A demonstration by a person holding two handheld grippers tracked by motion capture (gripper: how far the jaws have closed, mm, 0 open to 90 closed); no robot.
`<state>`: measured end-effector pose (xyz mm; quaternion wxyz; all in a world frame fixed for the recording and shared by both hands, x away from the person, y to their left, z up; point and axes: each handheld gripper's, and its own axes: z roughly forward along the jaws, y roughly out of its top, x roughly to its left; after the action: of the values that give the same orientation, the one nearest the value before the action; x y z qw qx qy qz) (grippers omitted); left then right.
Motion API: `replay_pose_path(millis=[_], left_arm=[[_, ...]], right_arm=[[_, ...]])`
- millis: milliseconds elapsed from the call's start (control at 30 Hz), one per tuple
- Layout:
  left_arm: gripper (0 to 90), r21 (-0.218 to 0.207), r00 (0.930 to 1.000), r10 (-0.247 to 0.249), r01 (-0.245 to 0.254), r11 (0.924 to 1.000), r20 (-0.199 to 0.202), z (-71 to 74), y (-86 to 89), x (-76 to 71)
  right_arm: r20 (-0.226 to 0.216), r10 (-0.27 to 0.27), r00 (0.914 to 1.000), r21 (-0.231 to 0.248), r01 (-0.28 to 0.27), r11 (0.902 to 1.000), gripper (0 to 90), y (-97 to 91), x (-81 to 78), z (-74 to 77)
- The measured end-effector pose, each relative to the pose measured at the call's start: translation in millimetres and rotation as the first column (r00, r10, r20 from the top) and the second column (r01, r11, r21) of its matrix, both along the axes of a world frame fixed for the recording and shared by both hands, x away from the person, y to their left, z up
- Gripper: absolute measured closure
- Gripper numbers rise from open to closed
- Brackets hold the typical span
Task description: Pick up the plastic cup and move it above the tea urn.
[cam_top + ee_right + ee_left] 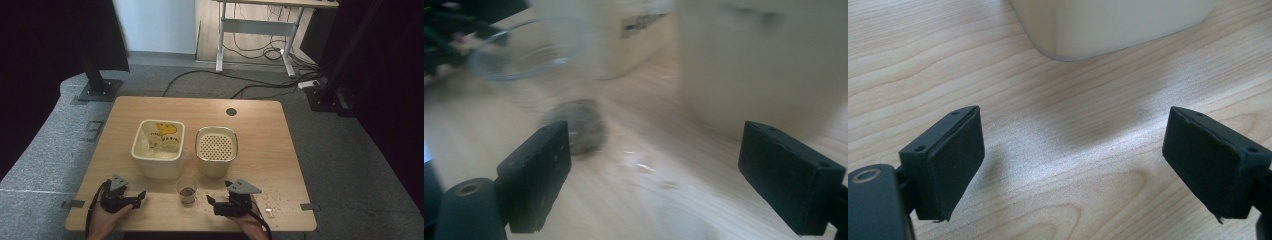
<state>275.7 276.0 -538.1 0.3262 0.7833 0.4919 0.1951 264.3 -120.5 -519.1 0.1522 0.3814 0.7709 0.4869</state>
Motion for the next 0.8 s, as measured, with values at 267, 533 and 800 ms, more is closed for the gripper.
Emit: replay_pose_path(millis=[267, 533, 800], left_arm=[[10.1, -0.007, 0.9999, 0.008, -0.008, 0.9999, -0.013, -1.4, 3.0, -1.2], [10.6, -0.005, 0.9999, 0.001, -0.001, 1.0, -0.017, -2.3, 2.2, -1.4], [11.6, -0.016, 0.9997, 0.007, -0.008, 0.9998, -0.024, -3.2, 6.5, -1.7]], right_arm=[[-0.009, 0.117, 0.993, 0.014, -0.117, 0.993, 13.7, 36.3, -2.3, -2.4], [0.014, 0.172, 0.985, -0.008, -0.172, 0.9851, 15.6, 81.8, 17.6, -10.3], [0.06, 0.175, 0.9827, -0.032, -0.173, 0.9843, 29.7, 96.0, 28.2, -10.8]])
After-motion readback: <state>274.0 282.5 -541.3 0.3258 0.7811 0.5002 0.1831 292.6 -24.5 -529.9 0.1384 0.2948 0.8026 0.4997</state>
